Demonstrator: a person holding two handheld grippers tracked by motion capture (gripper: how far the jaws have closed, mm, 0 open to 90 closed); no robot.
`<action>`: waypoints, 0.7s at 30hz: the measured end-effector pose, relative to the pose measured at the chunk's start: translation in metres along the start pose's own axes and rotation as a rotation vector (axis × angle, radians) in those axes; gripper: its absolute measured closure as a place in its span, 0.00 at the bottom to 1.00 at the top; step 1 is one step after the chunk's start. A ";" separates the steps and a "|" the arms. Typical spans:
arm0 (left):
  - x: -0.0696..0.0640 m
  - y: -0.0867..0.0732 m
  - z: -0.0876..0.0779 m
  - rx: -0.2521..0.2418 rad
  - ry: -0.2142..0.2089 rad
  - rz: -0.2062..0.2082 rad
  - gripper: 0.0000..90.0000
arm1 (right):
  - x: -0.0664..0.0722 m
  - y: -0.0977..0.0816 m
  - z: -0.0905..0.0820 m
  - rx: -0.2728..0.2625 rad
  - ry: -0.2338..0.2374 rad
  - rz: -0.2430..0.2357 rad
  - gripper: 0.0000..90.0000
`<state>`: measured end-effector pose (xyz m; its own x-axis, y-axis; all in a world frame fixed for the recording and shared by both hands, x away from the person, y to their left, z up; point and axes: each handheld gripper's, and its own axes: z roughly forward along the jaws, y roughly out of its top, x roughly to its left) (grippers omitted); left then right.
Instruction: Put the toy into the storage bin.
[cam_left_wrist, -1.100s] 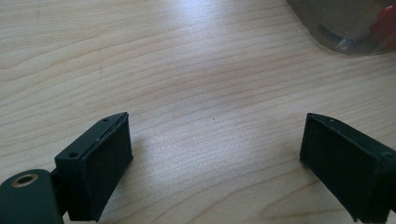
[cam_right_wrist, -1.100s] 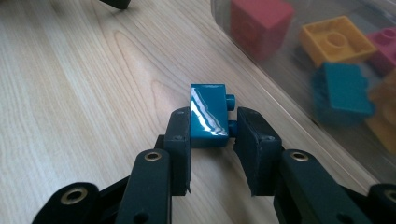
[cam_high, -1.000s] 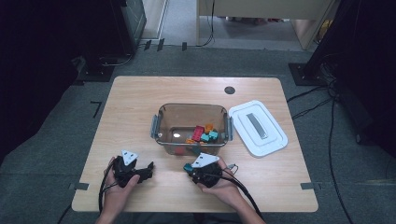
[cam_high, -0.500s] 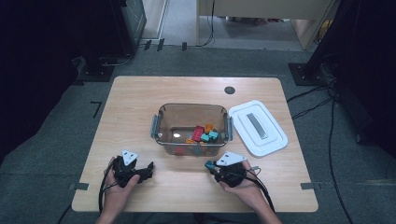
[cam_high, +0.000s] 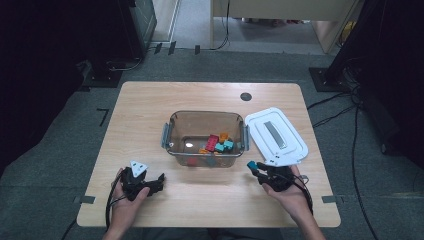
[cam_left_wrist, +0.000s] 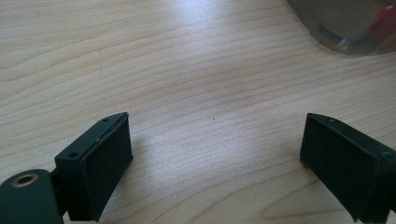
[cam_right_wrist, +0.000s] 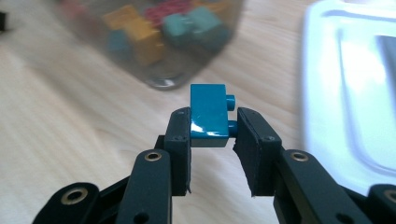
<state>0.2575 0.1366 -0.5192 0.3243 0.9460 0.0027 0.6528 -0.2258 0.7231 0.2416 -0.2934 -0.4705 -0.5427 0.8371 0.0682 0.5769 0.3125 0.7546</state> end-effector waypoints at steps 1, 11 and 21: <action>0.000 0.000 0.000 0.000 0.000 0.000 0.10 | -0.005 0.001 -0.003 0.001 -0.011 0.011 0.75; 0.000 0.000 0.000 0.000 0.000 0.000 0.10 | -0.037 0.024 -0.023 -0.013 -0.065 0.083 0.75; 0.000 0.000 0.000 -0.001 0.000 0.000 0.10 | -0.044 0.065 -0.038 -0.032 -0.090 0.077 0.75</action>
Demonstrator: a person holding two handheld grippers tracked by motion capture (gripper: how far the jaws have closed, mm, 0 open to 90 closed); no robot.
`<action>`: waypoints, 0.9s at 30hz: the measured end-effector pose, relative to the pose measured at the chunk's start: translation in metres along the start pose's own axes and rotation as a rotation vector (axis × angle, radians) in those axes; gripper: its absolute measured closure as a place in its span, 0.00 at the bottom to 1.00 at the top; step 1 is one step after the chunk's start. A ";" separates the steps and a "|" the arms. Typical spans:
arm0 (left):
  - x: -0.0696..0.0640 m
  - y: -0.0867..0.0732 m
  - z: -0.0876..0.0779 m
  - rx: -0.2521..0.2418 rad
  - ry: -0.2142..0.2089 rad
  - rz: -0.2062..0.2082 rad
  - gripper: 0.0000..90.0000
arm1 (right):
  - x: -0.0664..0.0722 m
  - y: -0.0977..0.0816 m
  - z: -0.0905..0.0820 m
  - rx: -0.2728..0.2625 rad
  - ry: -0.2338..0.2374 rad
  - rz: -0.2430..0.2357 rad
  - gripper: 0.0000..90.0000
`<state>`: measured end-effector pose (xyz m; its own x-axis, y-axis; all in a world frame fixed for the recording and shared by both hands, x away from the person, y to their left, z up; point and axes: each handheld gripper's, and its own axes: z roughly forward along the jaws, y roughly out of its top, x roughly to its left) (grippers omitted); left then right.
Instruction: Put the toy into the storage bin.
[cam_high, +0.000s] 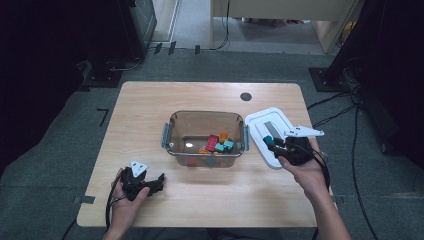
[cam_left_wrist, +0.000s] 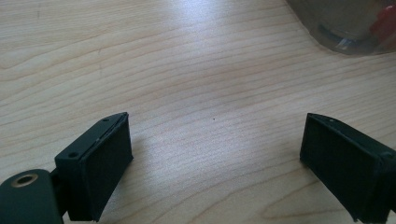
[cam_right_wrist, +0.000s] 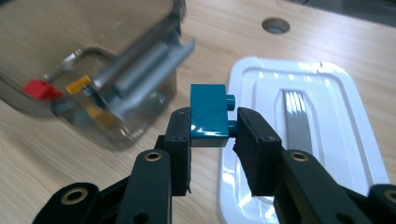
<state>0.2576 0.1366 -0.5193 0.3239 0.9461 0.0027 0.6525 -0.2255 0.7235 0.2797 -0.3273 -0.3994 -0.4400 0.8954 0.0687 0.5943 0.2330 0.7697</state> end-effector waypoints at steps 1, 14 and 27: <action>0.000 0.000 0.000 -0.001 0.001 0.000 0.10 | 0.002 0.006 -0.001 -0.006 0.010 0.000 0.75; 0.000 0.000 0.000 0.000 0.000 0.000 0.10 | 0.058 0.056 0.021 -0.020 0.142 -0.103 0.75; 0.000 0.000 0.000 0.000 0.000 0.001 0.10 | 0.079 0.062 0.048 0.020 0.215 -0.131 0.40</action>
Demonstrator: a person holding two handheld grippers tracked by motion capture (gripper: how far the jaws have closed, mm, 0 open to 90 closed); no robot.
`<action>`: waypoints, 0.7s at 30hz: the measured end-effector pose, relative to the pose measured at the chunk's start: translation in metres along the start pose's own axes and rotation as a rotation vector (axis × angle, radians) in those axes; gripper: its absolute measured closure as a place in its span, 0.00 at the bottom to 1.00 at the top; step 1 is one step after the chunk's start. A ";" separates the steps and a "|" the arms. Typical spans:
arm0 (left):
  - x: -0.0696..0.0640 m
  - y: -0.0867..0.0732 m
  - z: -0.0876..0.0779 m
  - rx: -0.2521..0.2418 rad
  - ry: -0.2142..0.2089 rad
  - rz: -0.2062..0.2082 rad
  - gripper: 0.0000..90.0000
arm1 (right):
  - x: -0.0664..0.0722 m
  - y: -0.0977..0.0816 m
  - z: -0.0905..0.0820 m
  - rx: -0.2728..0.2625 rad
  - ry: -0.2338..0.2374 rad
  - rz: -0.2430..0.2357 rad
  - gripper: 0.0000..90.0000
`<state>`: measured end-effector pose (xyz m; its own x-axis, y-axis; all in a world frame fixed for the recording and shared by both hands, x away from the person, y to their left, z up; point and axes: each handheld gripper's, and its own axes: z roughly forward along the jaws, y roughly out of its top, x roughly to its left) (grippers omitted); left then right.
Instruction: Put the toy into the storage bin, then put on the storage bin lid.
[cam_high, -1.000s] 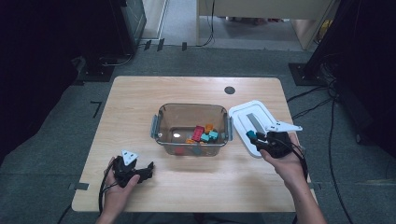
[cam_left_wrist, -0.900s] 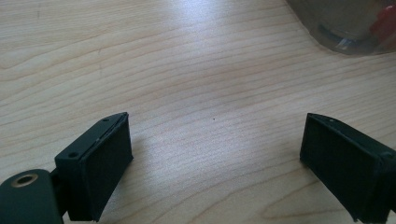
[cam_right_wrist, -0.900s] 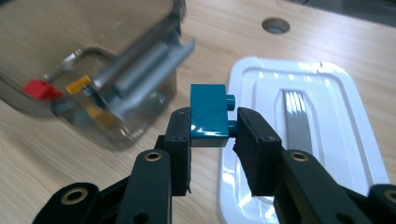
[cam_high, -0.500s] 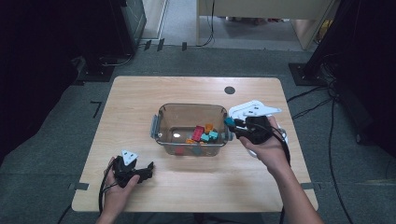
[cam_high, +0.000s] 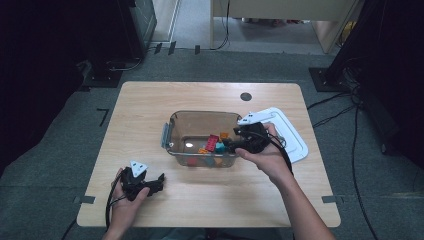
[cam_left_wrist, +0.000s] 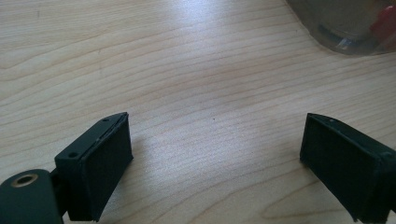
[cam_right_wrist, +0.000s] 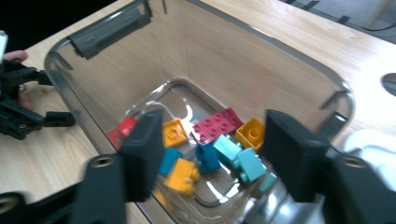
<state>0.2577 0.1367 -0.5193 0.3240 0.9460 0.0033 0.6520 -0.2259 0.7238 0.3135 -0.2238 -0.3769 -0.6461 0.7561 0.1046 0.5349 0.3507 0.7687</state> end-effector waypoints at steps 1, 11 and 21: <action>0.000 0.000 0.000 0.000 0.000 0.000 0.10 | -0.001 -0.001 -0.002 0.001 -0.010 0.001 0.36; 0.000 0.000 0.000 0.001 -0.001 0.001 0.10 | -0.033 -0.012 -0.029 -0.001 -0.098 0.072 0.20; 0.000 0.000 0.000 0.001 -0.001 0.001 0.10 | -0.079 -0.043 -0.046 -0.008 -0.219 0.172 0.19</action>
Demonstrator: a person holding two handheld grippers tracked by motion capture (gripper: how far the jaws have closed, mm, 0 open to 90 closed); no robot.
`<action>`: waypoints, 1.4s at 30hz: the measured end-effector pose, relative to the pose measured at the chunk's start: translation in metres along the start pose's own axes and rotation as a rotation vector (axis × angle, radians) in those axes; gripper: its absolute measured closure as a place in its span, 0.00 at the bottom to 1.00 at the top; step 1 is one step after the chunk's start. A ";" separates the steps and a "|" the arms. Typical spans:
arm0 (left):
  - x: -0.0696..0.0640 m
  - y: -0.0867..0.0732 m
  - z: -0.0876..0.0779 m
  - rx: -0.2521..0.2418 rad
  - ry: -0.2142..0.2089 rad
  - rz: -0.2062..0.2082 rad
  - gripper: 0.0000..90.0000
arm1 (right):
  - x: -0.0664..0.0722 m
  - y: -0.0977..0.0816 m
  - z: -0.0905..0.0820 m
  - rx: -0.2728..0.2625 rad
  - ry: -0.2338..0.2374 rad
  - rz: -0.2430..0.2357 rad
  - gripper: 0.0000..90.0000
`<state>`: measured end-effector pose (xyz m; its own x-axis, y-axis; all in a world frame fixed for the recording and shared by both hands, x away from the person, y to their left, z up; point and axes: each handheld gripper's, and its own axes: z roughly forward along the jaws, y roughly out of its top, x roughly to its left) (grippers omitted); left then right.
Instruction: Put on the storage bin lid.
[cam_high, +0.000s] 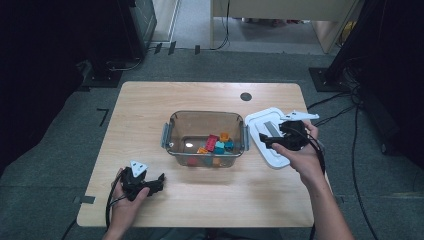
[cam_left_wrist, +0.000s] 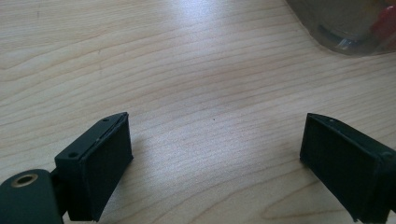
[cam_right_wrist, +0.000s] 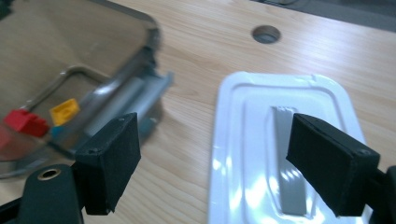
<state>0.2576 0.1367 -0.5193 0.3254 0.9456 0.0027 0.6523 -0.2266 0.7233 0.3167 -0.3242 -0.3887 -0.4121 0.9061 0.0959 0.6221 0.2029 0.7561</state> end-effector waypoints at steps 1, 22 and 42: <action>0.000 0.000 0.000 -0.001 0.000 0.000 0.10 | -0.007 -0.003 0.000 0.003 -0.010 0.019 0.19; 0.000 0.000 0.000 0.000 -0.002 0.001 0.10 | -0.071 -0.040 0.066 0.066 -0.143 0.086 0.60; 0.000 0.001 0.001 0.000 -0.002 0.001 0.10 | -0.083 -0.055 0.105 0.056 -0.184 0.092 0.69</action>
<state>0.2594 0.1356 -0.5193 0.3274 0.9449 0.0017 0.6518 -0.2271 0.7236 0.3867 -0.3710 -0.5061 -0.2270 0.9731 0.0390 0.6896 0.1324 0.7120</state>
